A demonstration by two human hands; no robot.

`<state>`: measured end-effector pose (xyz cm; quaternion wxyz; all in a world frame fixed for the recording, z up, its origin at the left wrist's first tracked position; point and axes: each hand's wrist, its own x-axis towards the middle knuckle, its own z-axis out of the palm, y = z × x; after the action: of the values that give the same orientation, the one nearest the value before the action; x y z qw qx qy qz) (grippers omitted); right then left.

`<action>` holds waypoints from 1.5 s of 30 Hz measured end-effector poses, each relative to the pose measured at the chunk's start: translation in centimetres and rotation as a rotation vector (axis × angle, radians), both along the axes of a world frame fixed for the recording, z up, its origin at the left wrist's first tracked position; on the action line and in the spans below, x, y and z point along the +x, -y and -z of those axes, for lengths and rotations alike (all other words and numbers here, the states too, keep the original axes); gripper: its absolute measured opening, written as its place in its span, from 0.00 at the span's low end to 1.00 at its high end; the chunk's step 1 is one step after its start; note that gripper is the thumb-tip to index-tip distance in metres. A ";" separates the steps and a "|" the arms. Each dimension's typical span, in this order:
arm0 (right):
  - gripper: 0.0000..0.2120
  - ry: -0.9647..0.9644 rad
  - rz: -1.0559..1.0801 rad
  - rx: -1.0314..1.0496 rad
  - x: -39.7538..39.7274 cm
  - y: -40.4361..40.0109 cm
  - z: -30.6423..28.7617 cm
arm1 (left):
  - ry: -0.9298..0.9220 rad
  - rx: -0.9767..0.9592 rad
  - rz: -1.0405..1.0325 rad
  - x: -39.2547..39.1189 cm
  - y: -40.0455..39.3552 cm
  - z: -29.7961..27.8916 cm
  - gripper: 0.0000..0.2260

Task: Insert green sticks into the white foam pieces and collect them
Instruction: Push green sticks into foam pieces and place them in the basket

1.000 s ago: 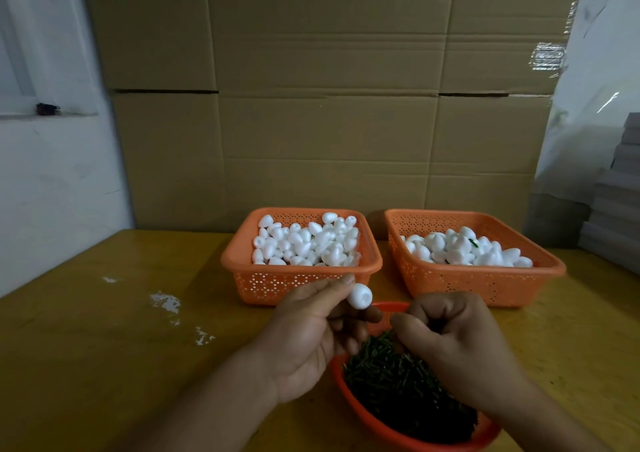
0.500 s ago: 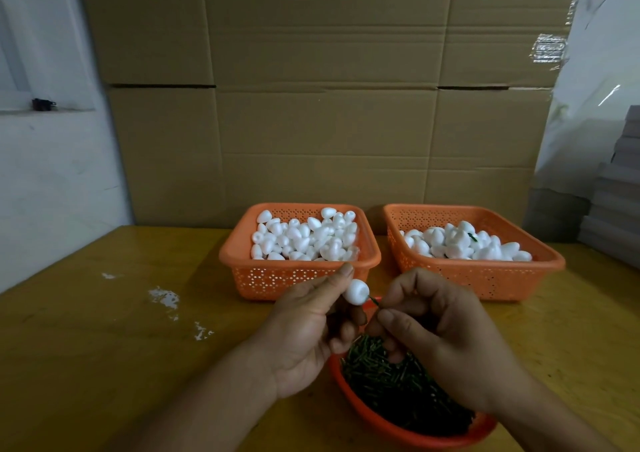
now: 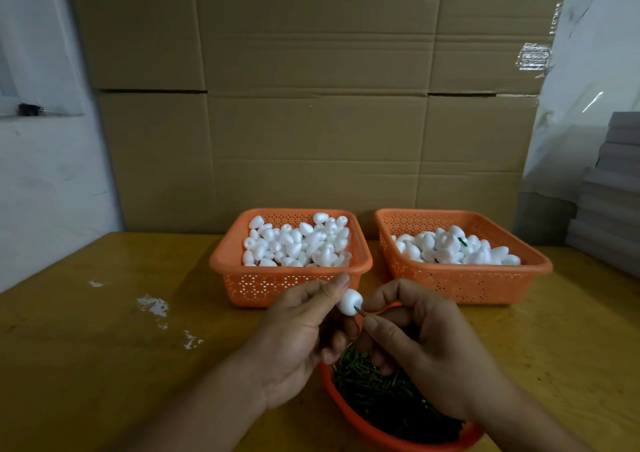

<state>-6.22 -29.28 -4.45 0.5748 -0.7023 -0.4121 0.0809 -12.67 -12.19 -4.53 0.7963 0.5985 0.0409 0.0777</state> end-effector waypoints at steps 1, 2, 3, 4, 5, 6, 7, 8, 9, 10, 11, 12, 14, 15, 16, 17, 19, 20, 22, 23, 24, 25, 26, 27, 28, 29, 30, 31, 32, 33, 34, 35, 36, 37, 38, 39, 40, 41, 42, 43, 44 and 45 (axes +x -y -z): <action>0.06 -0.004 0.008 0.003 0.0 0.0 0.1 | 0.007 0.005 -0.005 0.0 0.0 0.0 0.13; 0.07 0.002 0.019 0.003 0.0 -0.1 0.1 | 0.015 0.012 -0.008 0.0 0.0 0.0 0.13; 0.08 0.016 0.030 0.001 0.1 -0.1 0.1 | 0.023 0.020 -0.011 0.0 0.0 0.0 0.13; 0.08 0.032 0.039 -0.003 0.1 -0.1 0.1 | 0.029 0.025 -0.014 0.0 0.0 0.0 0.14; 0.08 0.047 0.045 -0.006 0.1 -0.1 0.1 | 0.034 0.027 -0.019 0.0 -0.1 0.1 0.14; 0.09 0.057 0.049 -0.009 0.1 -0.1 0.1 | 0.038 0.026 -0.025 0.0 -0.1 0.1 0.15; 0.10 0.064 0.052 -0.010 0.1 -0.1 0.1 | 0.041 0.025 -0.030 0.0 -0.1 0.1 0.16; 0.10 0.072 0.054 -0.010 0.1 -0.1 0.1 | 0.044 0.027 -0.033 0.0 -0.1 0.1 0.16; 0.10 0.082 0.057 -0.010 0.1 0.0 0.1 | 0.048 0.031 -0.035 0.0 -0.1 0.1 0.15; 0.09 0.095 0.061 -0.009 0.1 0.0 0.1 | 0.050 0.037 -0.037 0.0 -0.1 0.1 0.15; 0.09 0.114 0.070 -0.009 0.1 0.0 0.1 | 0.054 0.045 -0.042 0.0 -0.1 0.1 0.15; 0.08 0.136 0.083 -0.008 0.2 0.1 0.2 | 0.059 0.056 -0.050 0.0 -0.1 0.1 0.15; 0.06 0.180 0.119 -0.005 0.2 0.1 0.2 | 0.077 0.081 -0.070 0.0 -0.1 0.0 0.13; 0.04 0.195 0.134 -0.002 0.2 0.0 0.2 | 0.087 0.091 -0.079 0.0 0.0 0.0 0.12; 0.03 0.199 0.144 0.001 0.2 0.0 0.2 | 0.096 0.097 -0.085 0.0 0.0 0.0 0.11; 0.05 0.204 0.155 0.005 0.2 0.0 0.2 | 0.103 0.100 -0.089 0.0 0.0 -0.1 0.11; 0.08 0.212 0.179 0.007 0.2 0.0 0.4 | 0.115 0.096 -0.095 0.0 0.0 0.0 0.11; 0.07 0.218 0.187 0.004 0.1 0.0 0.5 | 0.119 0.093 -0.098 0.0 0.1 0.0 0.12; 0.02 0.231 0.196 -0.013 0.2 -0.1 0.6 | 0.126 0.091 -0.101 0.0 0.1 0.0 0.12; 0.02 0.242 0.203 -0.017 0.3 -0.1 0.7 | 0.131 0.092 -0.102 0.0 0.1 0.0 0.13; 0.04 0.253 0.212 -0.024 0.3 -0.1 0.7 | 0.137 0.095 -0.104 0.0 0.0 0.0 0.13; 0.05 0.263 0.218 -0.032 0.3 -0.1 0.8 | 0.144 0.101 -0.105 0.0 0.0 0.1 0.12; 0.06 0.271 0.224 -0.039 0.3 -0.1 0.8 | 0.151 0.110 -0.105 0.0 0.0 0.1 0.12; 0.08 0.280 0.228 -0.045 0.3 -0.1 0.7 | 0.157 0.119 -0.105 0.1 0.0 0.2 0.11; 0.08 0.288 0.232 -0.051 0.4 -0.1 0.8 | 0.163 0.127 -0.104 0.1 0.0 0.2 0.11; 0.09 0.298 0.236 -0.054 0.4 -0.1 0.8 | 0.168 0.133 -0.104 0.1 0.0 0.3 0.10; 0.09 0.307 0.242 -0.058 0.4 -0.2 0.9 | 0.173 0.140 -0.105 0.1 0.0 0.3 0.09; 0.09 0.315 0.250 -0.059 0.5 -0.2 0.9 | 0.177 0.148 -0.108 0.1 -0.1 0.3 0.09; 0.09 0.322 0.259 -0.057 0.5 -0.2 1.0 | 0.182 0.155 -0.113 0.2 -0.1 0.4 0.09; 0.09 0.328 0.263 -0.054 0.5 -0.2 1.0 | 0.187 0.161 -0.118 0.2 -0.1 0.4 0.10; 0.09 0.331 0.264 -0.051 0.4 -0.2 1.0 | 0.194 0.167 -0.125 0.2 -0.1 0.4 0.11; 0.09 0.333 0.262 -0.047 0.4 -0.2 1.0 | 0.203 0.172 -0.132 0.3 -0.1 0.5 0.13; 0.09 0.333 0.262 -0.044 0.4 -0.2 1.0 | 0.211 0.177 -0.140 0.3 -0.1 0.6 0.15; 0.09 0.335 0.263 -0.040 0.3 -0.2 1.0 | 0.220 0.183 -0.147 0.3 0.0 0.7 0.16; 0.08 0.338 0.265 -0.037 0.3 -0.2 1.0 | 0.229 0.190 -0.153 0.3 0.0 0.7 0.16; 0.07 0.343 0.267 -0.033 0.3 -0.2 1.0 | 0.238 0.200 -0.156 0.3 0.0 0.8 0.15; 0.06 0.348 0.266 -0.026 0.2 -0.2 1.0 | 0.249 0.212 -0.158 0.3 0.0 0.8 0.14; 0.05 0.355 0.264 -0.018 0.2 -0.1 1.0 | 0.261 0.227 -0.158 0.4 0.0 0.8 0.12; 0.04 0.363 0.261 -0.009 0.1 -0.1 1.0 | 0.271 0.242 -0.160 0.3 0.0 0.7 0.11; 0.04 0.371 0.258 0.000 0.0 -0.2 1.0 | 0.280 0.254 -0.163 0.3 0.0 0.7 0.11; 0.04 0.376 0.256 0.011 -0.1 -0.2 1.0 | 0.289 0.269 -0.170 0.3 0.0 0.7 0.10; 0.04 0.379 0.256 0.024 -0.1 -0.2 1.0 | 0.300 0.287 -0.179 0.3 0.1 0.7 0.11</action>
<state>-6.32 -29.08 -5.48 0.5008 -0.7446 -0.4214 -0.1309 -12.41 -12.25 -5.25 0.6901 0.6814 -0.0363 0.2412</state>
